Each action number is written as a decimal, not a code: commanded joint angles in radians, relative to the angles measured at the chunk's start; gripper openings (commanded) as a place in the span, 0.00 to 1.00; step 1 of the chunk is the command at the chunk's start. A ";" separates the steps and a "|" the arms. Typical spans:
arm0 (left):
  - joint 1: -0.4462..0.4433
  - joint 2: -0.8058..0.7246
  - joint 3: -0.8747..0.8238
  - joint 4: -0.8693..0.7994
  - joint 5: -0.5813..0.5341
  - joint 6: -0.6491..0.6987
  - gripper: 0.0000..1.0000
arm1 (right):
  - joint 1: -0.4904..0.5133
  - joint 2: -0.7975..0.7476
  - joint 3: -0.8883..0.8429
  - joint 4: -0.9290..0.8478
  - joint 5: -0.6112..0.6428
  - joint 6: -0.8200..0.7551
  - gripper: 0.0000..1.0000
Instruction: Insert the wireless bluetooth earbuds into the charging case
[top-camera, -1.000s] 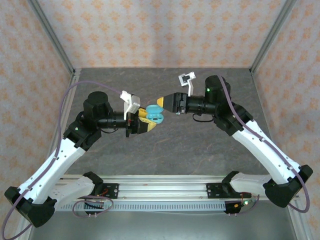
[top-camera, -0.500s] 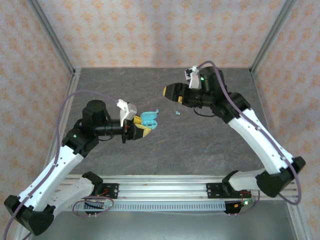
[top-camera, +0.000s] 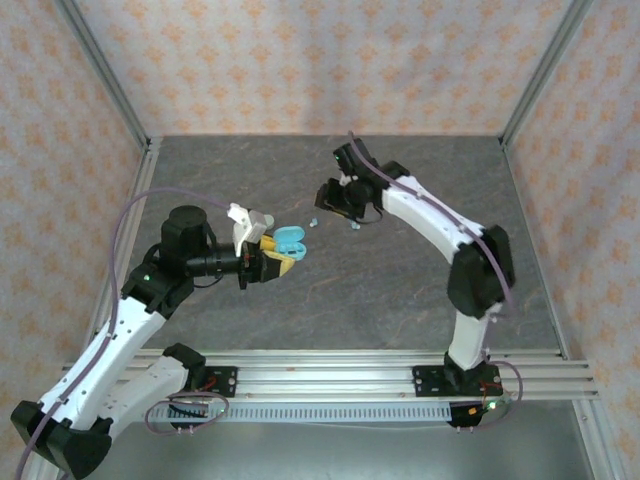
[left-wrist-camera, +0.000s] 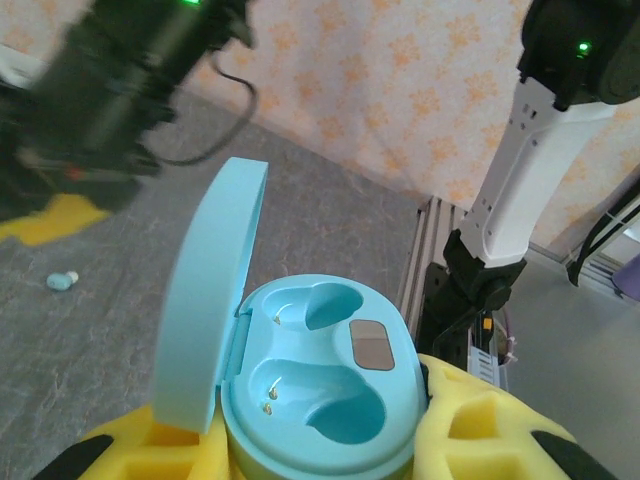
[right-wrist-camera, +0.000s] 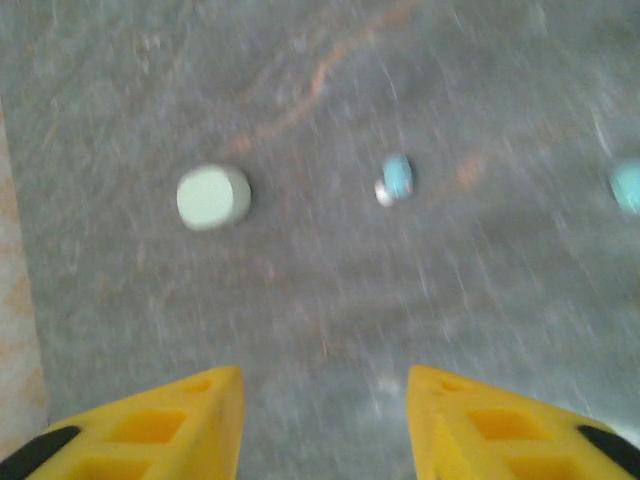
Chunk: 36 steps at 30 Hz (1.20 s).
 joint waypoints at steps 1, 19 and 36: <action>0.016 -0.002 -0.031 0.043 -0.034 0.003 0.00 | 0.005 0.129 0.076 0.000 0.085 -0.009 0.42; 0.046 0.044 -0.090 0.140 -0.094 -0.012 0.00 | 0.032 0.425 0.291 -0.041 0.149 -0.086 0.38; 0.052 0.059 -0.084 0.129 -0.098 -0.002 0.00 | 0.042 0.452 0.247 -0.028 0.151 -0.104 0.29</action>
